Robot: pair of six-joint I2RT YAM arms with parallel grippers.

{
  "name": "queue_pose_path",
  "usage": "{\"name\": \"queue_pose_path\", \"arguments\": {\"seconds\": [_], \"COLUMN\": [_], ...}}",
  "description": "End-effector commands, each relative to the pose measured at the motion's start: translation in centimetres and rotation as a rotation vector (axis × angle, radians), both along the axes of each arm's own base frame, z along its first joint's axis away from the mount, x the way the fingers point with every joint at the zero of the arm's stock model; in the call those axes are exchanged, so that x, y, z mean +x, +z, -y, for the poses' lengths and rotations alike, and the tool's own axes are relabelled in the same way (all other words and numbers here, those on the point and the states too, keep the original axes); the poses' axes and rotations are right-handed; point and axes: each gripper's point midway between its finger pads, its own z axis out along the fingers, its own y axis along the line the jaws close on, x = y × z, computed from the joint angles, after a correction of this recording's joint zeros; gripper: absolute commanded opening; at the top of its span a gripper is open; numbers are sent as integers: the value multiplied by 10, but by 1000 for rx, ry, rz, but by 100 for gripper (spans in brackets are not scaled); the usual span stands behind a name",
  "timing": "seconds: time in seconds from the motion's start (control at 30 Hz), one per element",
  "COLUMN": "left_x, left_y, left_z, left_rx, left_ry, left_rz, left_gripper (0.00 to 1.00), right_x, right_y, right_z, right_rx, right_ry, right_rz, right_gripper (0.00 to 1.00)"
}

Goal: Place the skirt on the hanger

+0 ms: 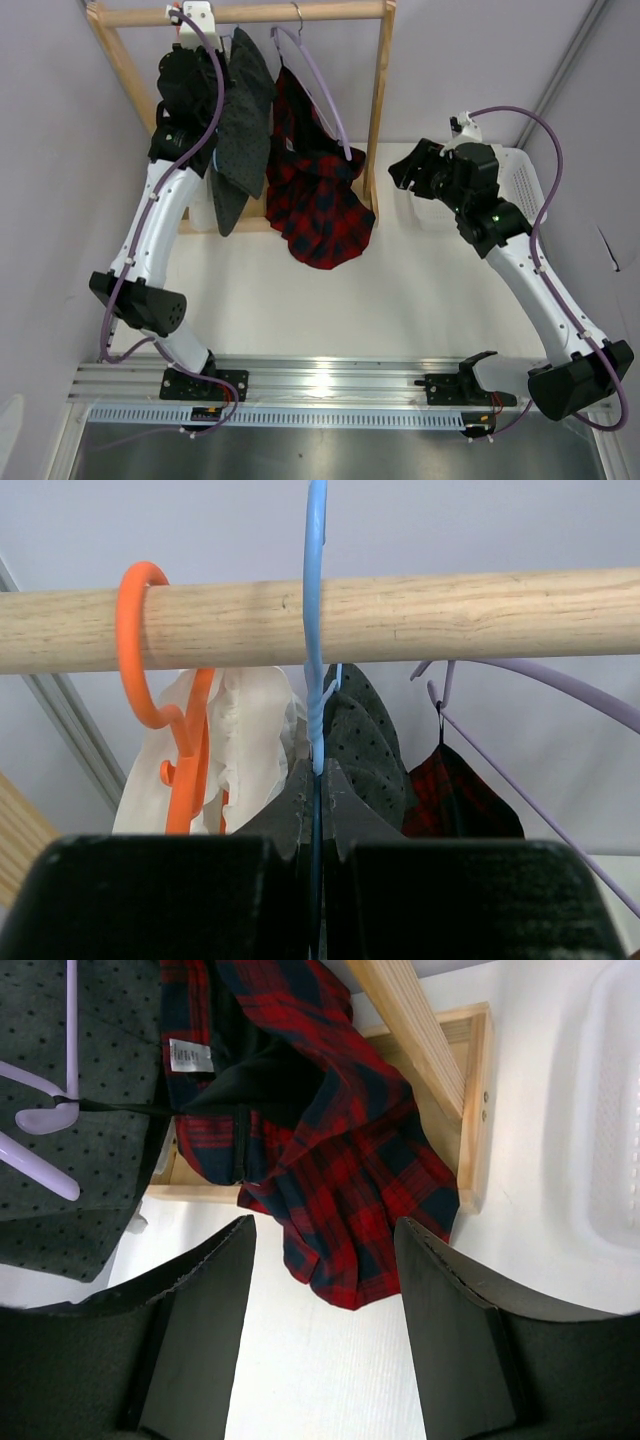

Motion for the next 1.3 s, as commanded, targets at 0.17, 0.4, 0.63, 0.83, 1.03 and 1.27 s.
{"name": "queue_pose_path", "arguments": {"seconds": [0.17, 0.4, 0.63, 0.83, 1.03, 1.27], "left_x": [-2, 15, 18, 20, 10, -6], "left_y": [55, 35, 9, -14, -18, -2], "left_z": [-14, -14, -9, -3, -2, -1], "left_rx": [-20, -4, -8, 12, -5, -16], "left_ry": [56, 48, -11, -41, -60, -85], "left_rz": [182, 135, 65, 0, 3, 22], "left_gripper": [0, 0, 0, 0, 15, 40], "right_x": [7, 9, 11, 11, 12, 11], "right_y": [8, 1, -8, -13, -13, -14], "right_z": [-1, 5, 6, 7, 7, 10], "right_rx": [16, 15, 24, 34, 37, 34], "right_ry": [19, 12, 16, 12, 12, 4], "right_rz": [51, 47, 33, 27, 28, 22], "right_gripper": [63, 63, 63, 63, 63, 63]}}
